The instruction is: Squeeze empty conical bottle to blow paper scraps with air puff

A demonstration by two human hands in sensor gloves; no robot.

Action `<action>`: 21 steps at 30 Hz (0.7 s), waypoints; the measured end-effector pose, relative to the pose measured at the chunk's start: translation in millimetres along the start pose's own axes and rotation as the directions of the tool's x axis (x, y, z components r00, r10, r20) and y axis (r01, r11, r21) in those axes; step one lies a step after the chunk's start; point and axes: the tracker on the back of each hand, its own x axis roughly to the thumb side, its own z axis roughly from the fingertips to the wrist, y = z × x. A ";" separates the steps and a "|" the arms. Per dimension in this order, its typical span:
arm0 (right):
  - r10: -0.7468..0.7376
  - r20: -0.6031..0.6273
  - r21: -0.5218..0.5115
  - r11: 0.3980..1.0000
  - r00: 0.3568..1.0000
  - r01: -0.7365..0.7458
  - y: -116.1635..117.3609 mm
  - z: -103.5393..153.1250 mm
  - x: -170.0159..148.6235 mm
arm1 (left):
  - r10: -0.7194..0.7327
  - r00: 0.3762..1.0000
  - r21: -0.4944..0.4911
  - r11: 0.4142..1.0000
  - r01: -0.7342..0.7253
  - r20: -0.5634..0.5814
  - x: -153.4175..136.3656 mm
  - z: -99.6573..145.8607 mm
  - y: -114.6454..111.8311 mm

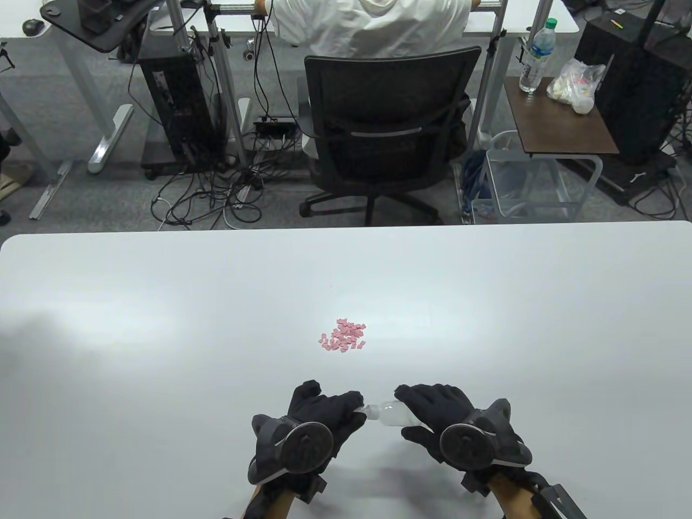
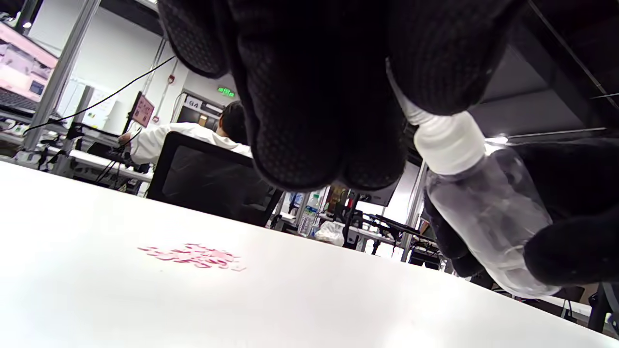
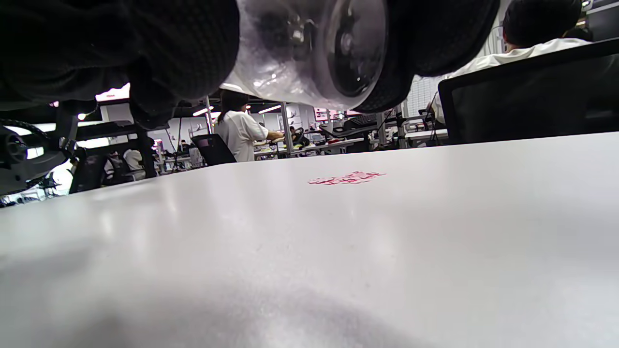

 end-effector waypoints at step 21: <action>-0.066 -0.101 -0.062 0.996 0.993 0.060 -14.7 4.8 -25.1 | -0.150 0.944 0.004 0.987 0.158 -0.293 -52.0 -6.2 45.2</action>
